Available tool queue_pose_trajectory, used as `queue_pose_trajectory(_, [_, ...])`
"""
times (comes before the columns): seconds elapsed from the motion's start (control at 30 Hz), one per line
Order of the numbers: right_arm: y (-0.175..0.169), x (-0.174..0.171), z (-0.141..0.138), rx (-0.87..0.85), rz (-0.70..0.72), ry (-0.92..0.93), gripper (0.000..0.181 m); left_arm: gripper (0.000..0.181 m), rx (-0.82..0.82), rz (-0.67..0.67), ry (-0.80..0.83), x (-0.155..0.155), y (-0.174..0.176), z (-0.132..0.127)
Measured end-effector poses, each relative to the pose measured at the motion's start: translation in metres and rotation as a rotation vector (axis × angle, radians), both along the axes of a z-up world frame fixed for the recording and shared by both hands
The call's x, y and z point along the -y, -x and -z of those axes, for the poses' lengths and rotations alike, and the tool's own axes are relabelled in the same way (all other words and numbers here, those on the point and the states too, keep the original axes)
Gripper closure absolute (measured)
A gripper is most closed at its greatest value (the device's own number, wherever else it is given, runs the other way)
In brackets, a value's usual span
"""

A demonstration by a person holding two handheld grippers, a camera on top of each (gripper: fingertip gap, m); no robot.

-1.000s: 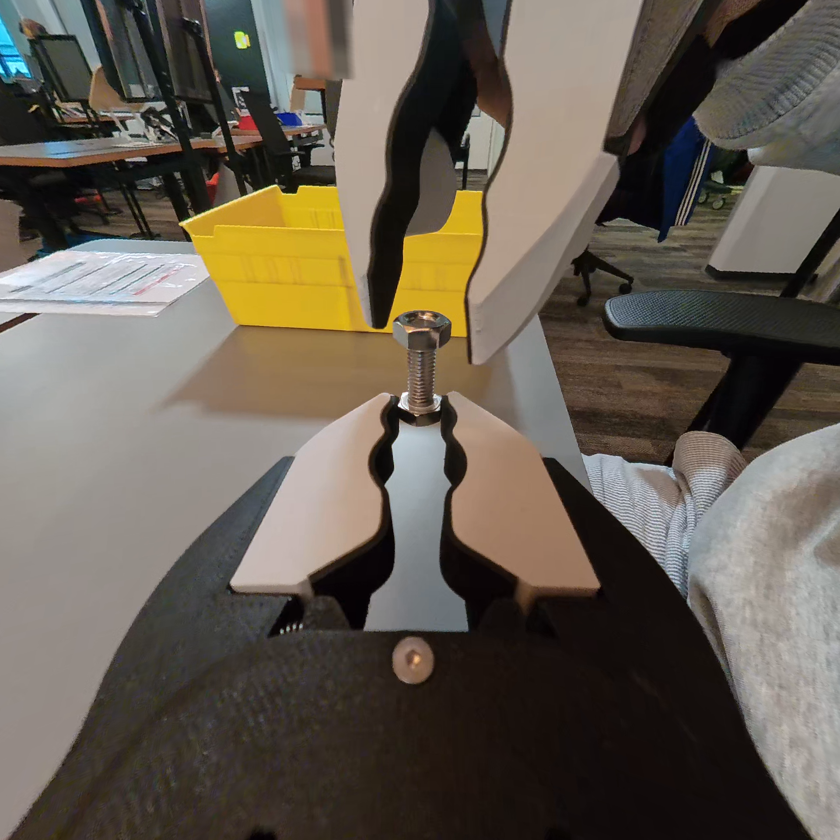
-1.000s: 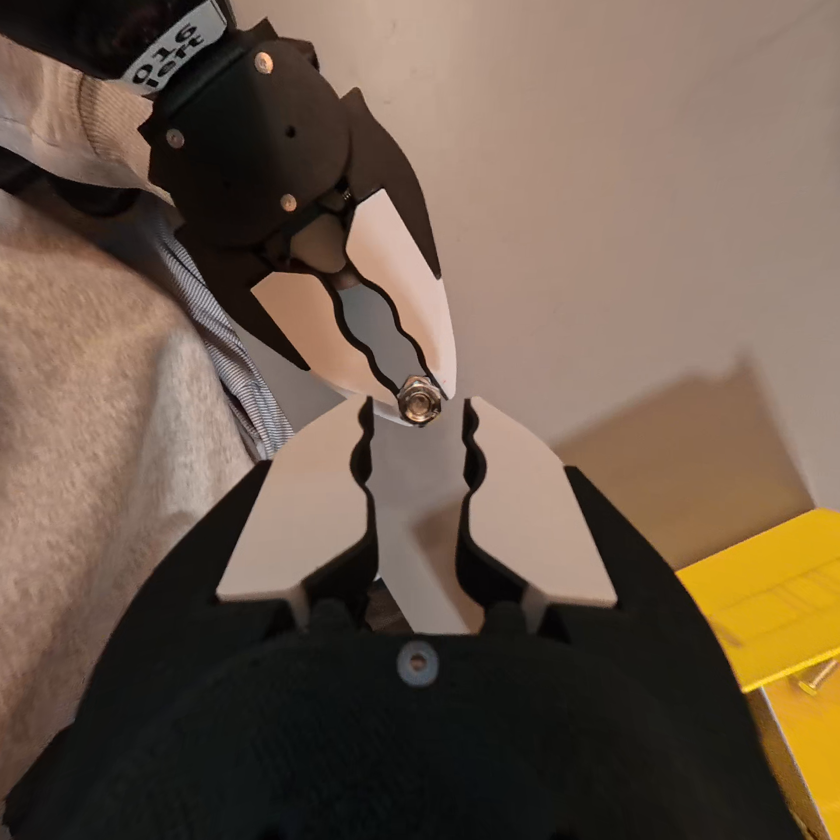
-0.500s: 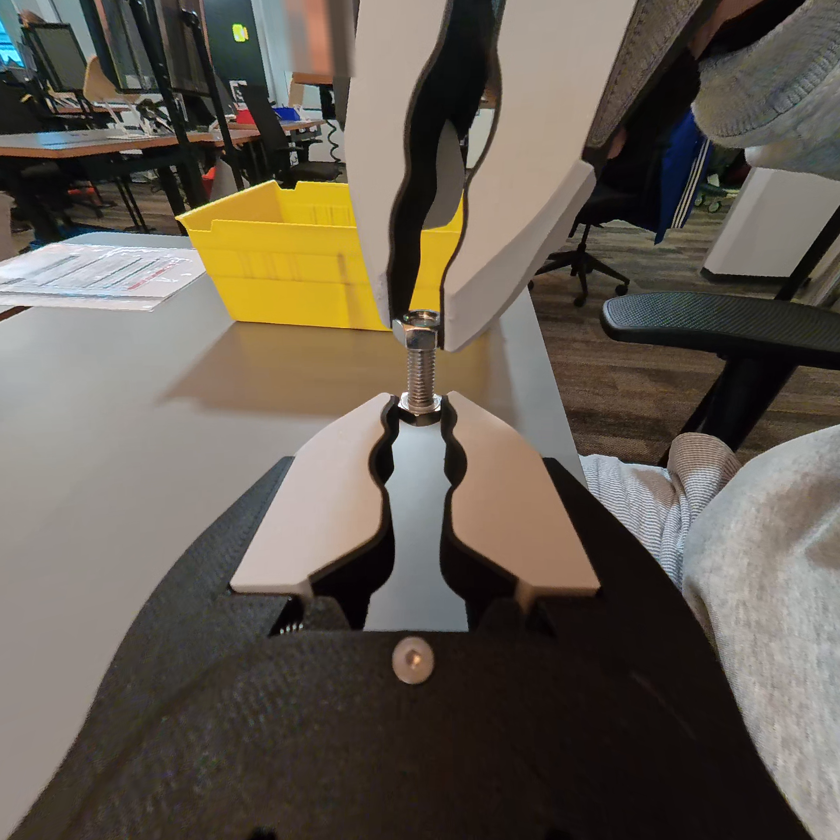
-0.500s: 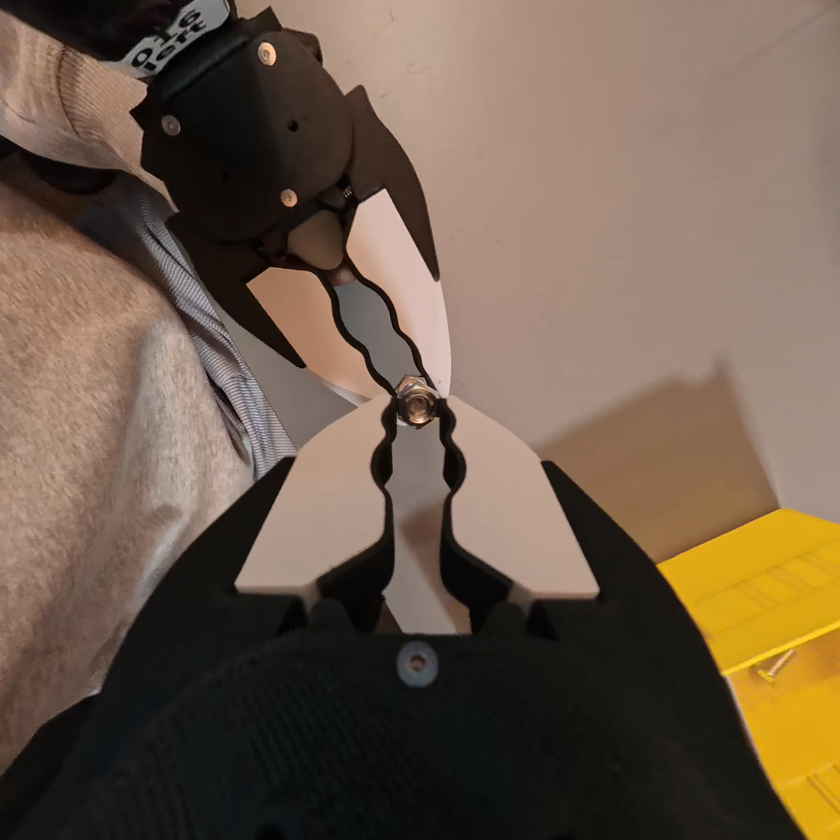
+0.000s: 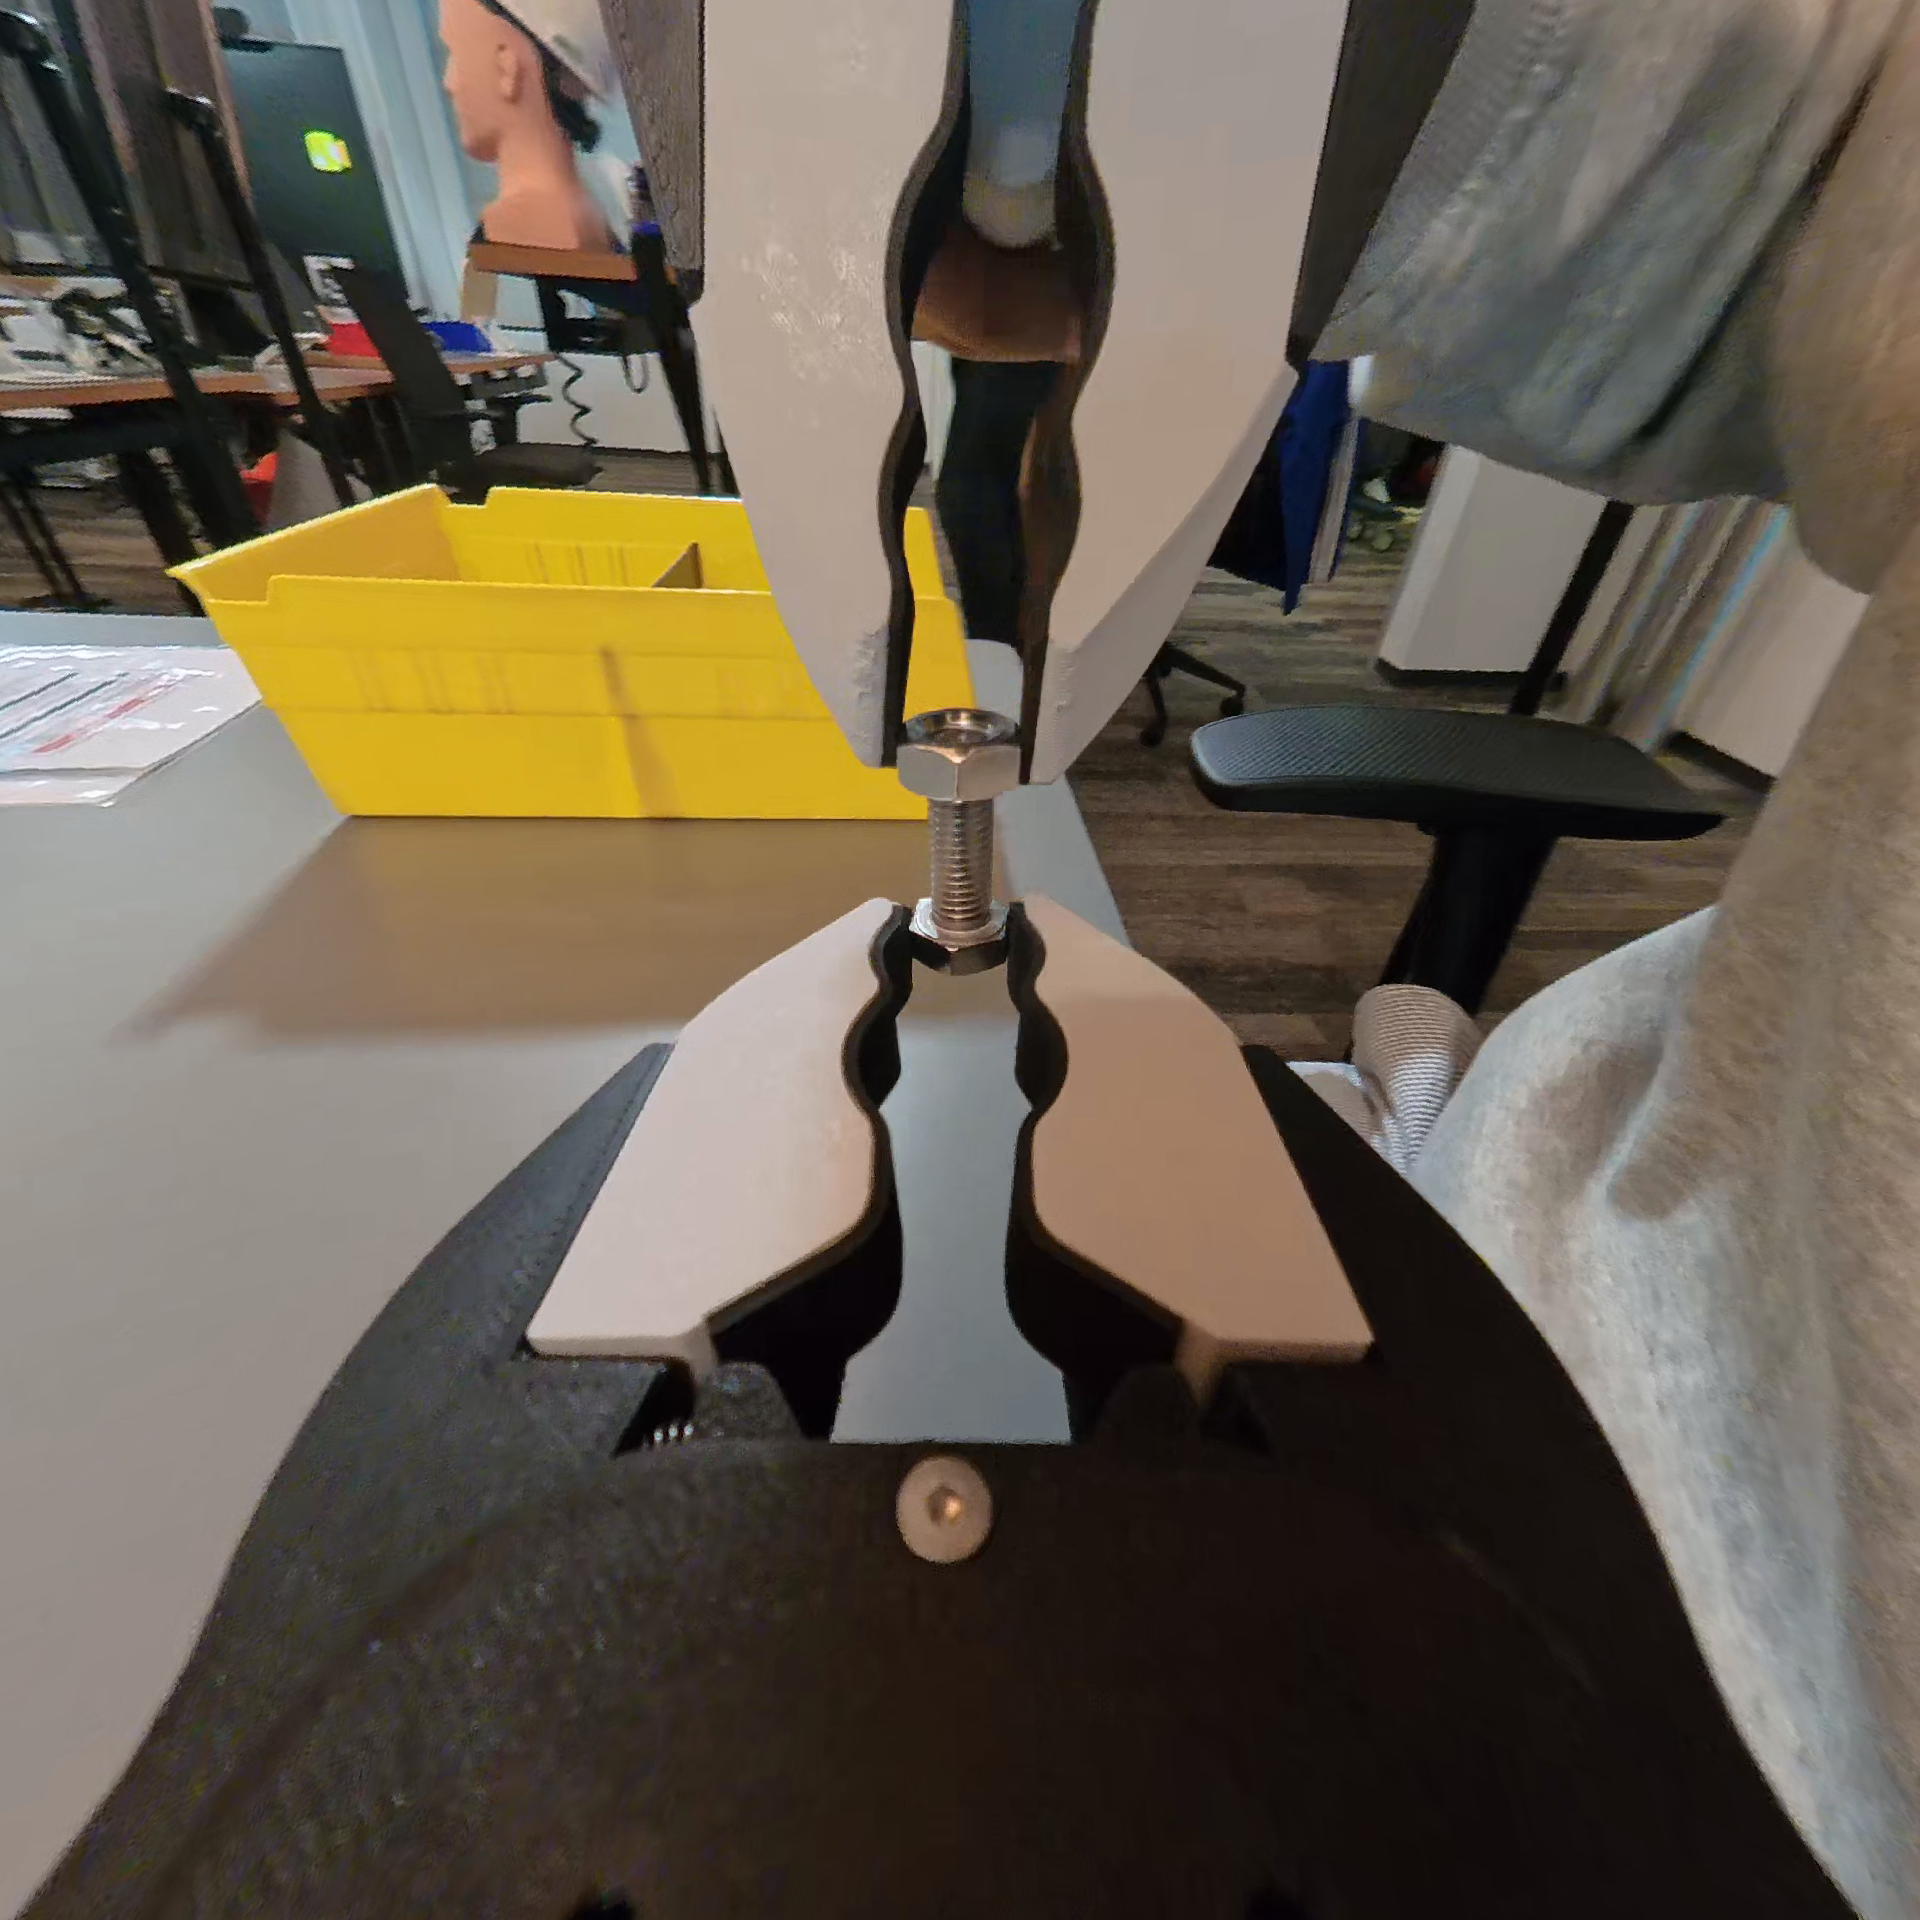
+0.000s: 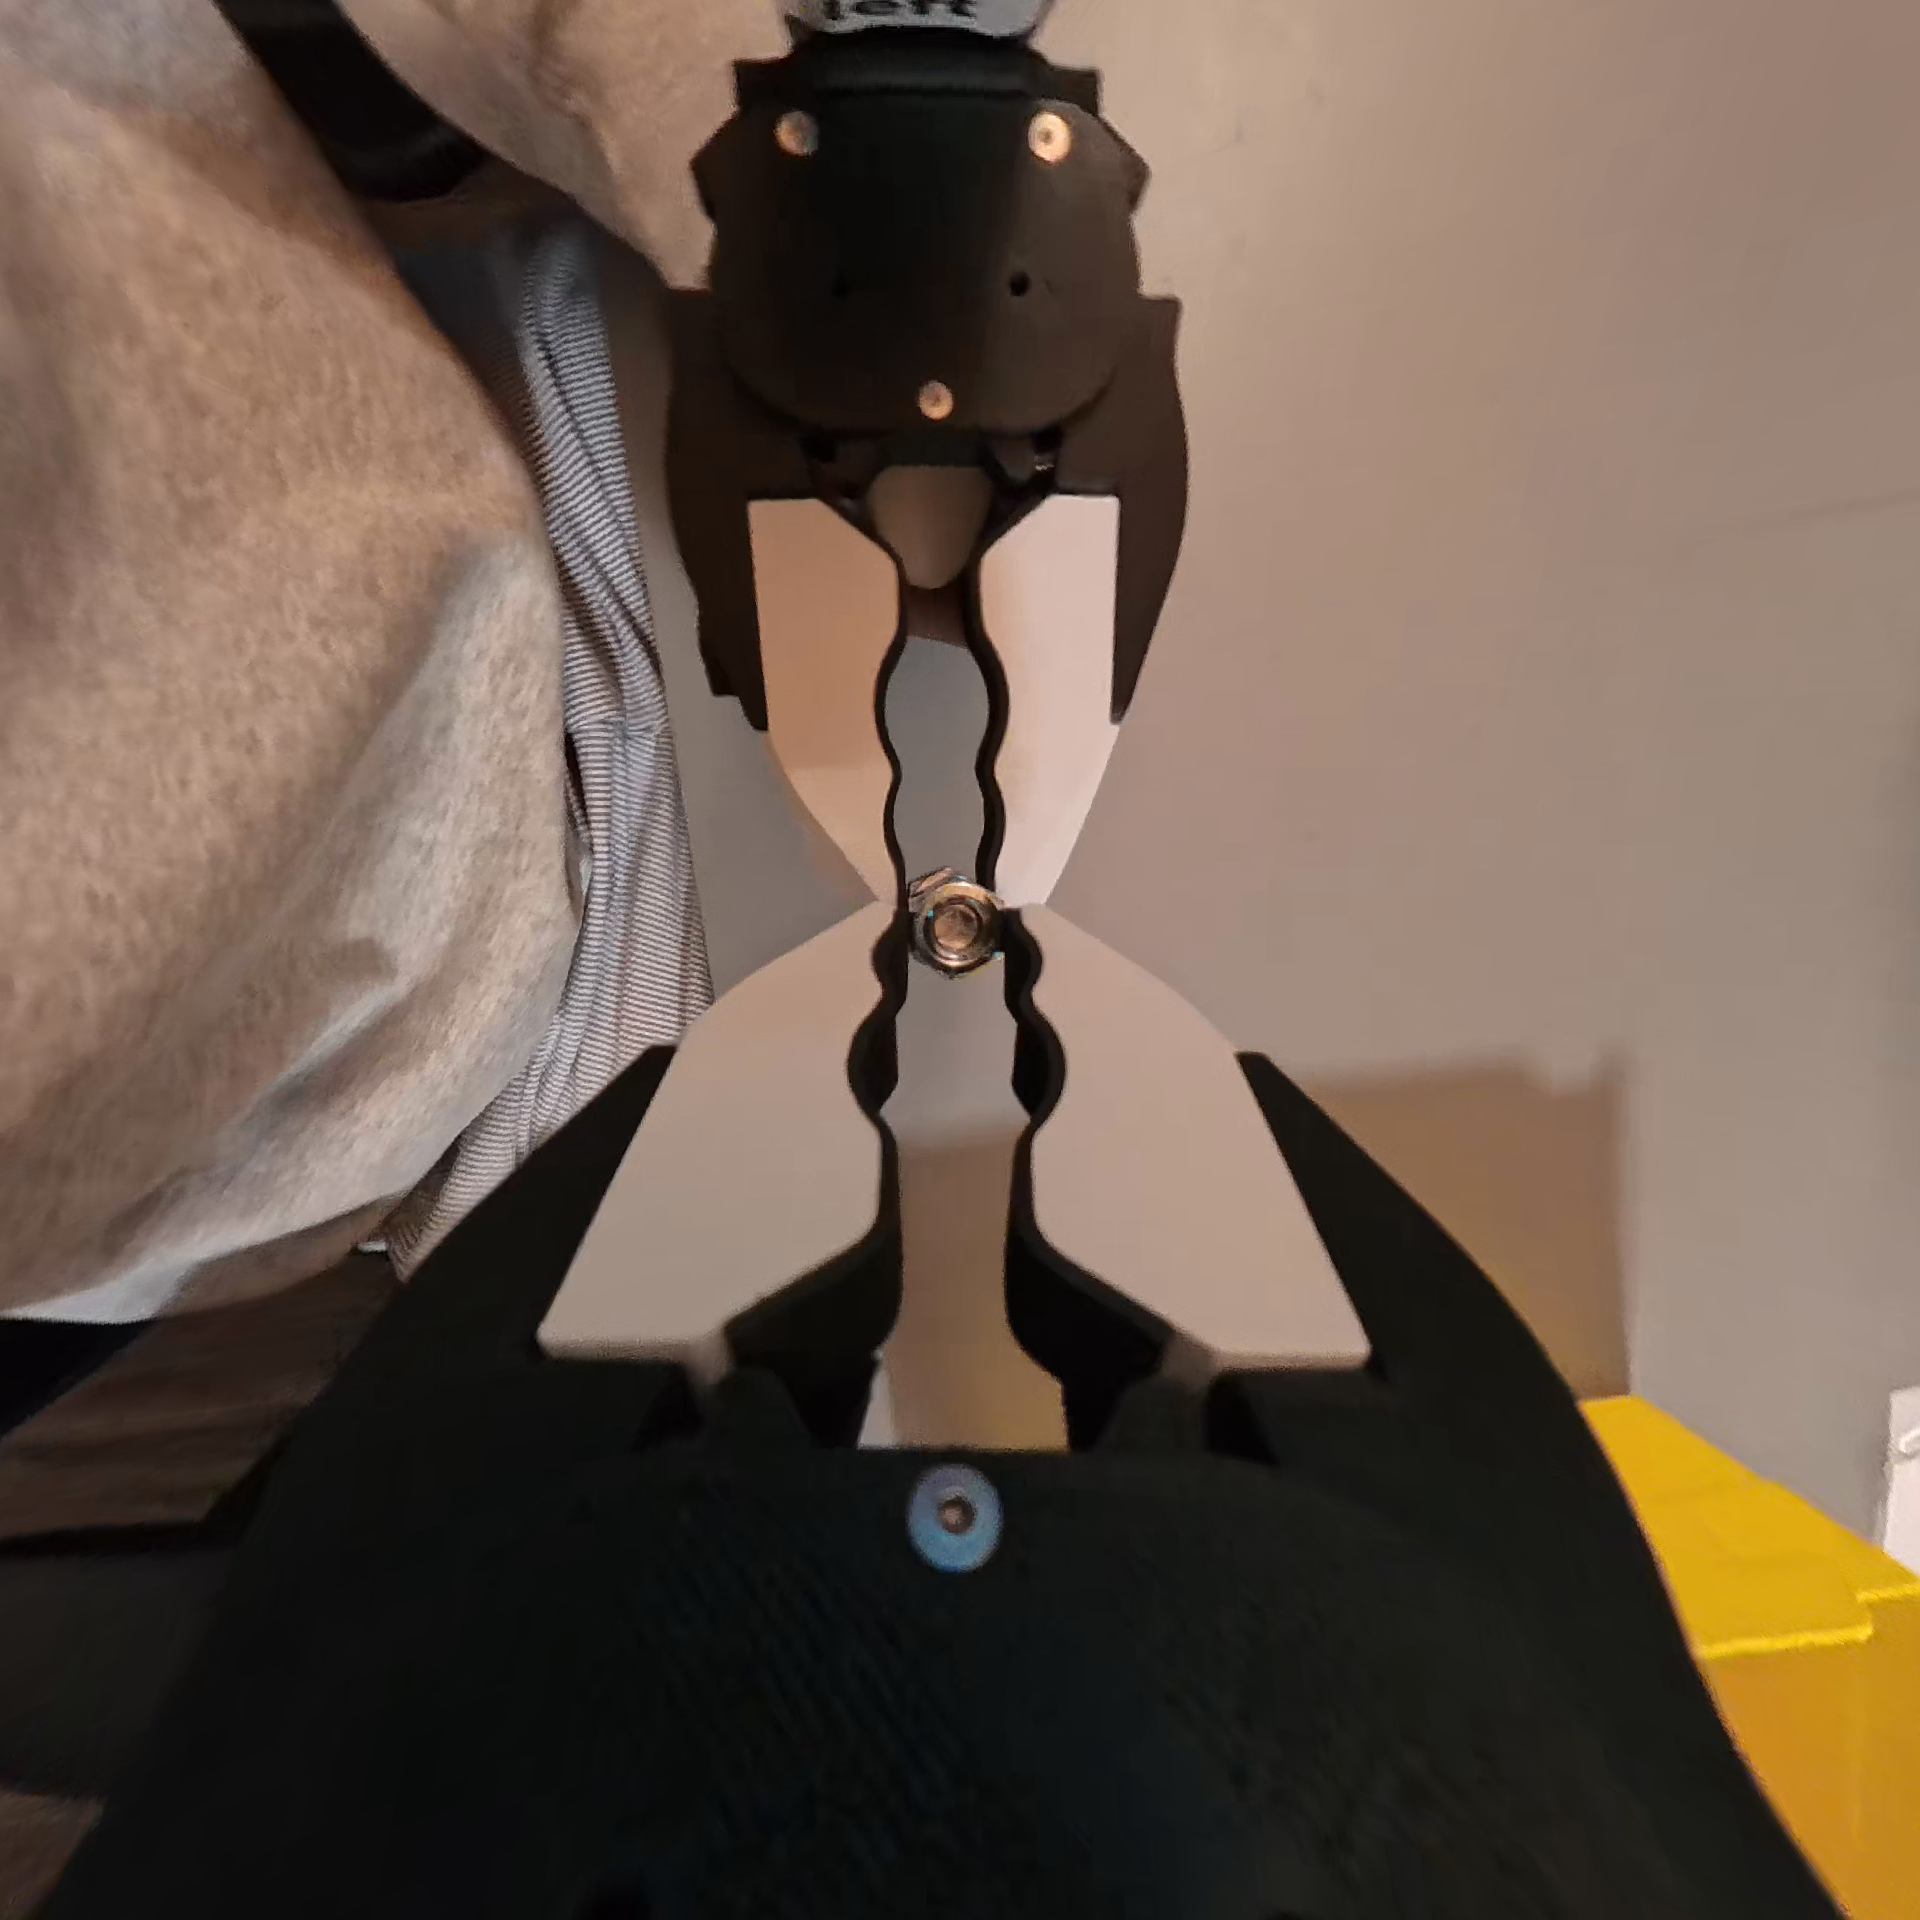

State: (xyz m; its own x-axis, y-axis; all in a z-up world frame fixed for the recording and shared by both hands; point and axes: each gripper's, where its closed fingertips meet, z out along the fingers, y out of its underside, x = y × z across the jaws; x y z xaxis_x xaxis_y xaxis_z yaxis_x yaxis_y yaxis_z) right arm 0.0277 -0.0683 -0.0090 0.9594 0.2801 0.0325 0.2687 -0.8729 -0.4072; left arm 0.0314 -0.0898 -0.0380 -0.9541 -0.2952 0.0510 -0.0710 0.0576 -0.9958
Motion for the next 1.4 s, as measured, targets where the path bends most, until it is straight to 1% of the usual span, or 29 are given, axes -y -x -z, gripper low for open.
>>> queue_pose_trajectory(0.1, [0.004,0.002,0.0,-0.02,-0.106,-0.029,0.163,0.163,-0.021,0.042,0.01,0.002,0.005,0.0])
queue_pose_trajectory(0.27, [0.013,0.007,0.001,0.046,-0.373,-0.132,0.164,0.163,-0.013,0.096,0.002,0.006,0.014,0.001])
queue_pose_trajectory(0.37, [0.017,0.01,0.003,0.056,-0.43,-0.132,0.164,0.163,-0.016,0.131,-0.004,0.008,0.019,0.003])
queue_pose_trajectory(0.43, [0.016,0.01,0.003,0.075,-0.435,-0.137,0.164,0.163,0.002,0.108,-0.013,0.008,0.017,0.003])
queue_pose_trajectory(0.5, [0.011,0.008,0.002,0.087,-0.389,-0.139,0.164,0.163,0.011,0.073,-0.021,0.006,0.012,0.003])
queue_pose_trajectory(0.57, [0.004,0.003,-0.002,0.094,-0.314,-0.157,0.161,0.163,-0.008,0.048,-0.003,0.003,0.007,0.0])
queue_pose_trajectory(0.67, [-0.007,-0.008,-0.02,0.128,-0.192,-0.237,0.158,0.163,-0.022,-0.002,0.021,-0.002,-0.001,-0.003])
queue_pose_trajectory(0.77, [-0.023,-0.019,-0.05,0.138,-0.025,-0.371,0.159,0.163,-0.029,-0.034,0.021,-0.005,-0.007,-0.003])
queue_pose_trajectory(0.87, [-0.039,-0.024,-0.092,0.145,0.116,-0.597,0.158,0.164,-0.035,-0.065,0.016,-0.007,-0.012,-0.001])
queue_pose_trajectory(0.93, [-0.042,-0.019,-0.121,0.111,0.176,-0.755,0.181,0.164,-0.041,-0.084,0.02,-0.01,-0.016,-0.001])
queue_pose_trajectory(1.0, [-0.046,-0.013,-0.138,0.078,0.235,-0.833,0.181,0.164,-0.052,-0.106,0.026,-0.012,-0.02,-0.001])
queue_pose_trajectory(1.07, [-0.054,-0.007,-0.138,0.092,0.302,-0.819,0.181,0.164,-0.062,-0.119,0.032,-0.014,-0.023,-0.001])
queue_pose_trajectory(1.2, [-0.064,0.002,-0.115,0.156,0.371,-0.683,0.181,0.164,-0.06,-0.138,0.029,-0.016,-0.026,0.0])
queue_pose_trajectory(1.3, [-0.06,0.001,-0.094,0.067,0.425,-0.569,0.181,0.164,-0.04,-0.167,0.009,-0.018,-0.029,0.001])
queue_pose_trajectory(1.33, [-0.059,0.0,-0.084,0.036,0.444,-0.514,0.178,0.164,-0.035,-0.178,0.003,-0.018,-0.03,0.002])
queue_pose_trajectory(1.4, [-0.053,-0.001,-0.062,-0.004,0.452,-0.389,0.165,0.164,-0.029,-0.198,-0.006,-0.02,-0.032,0.002])
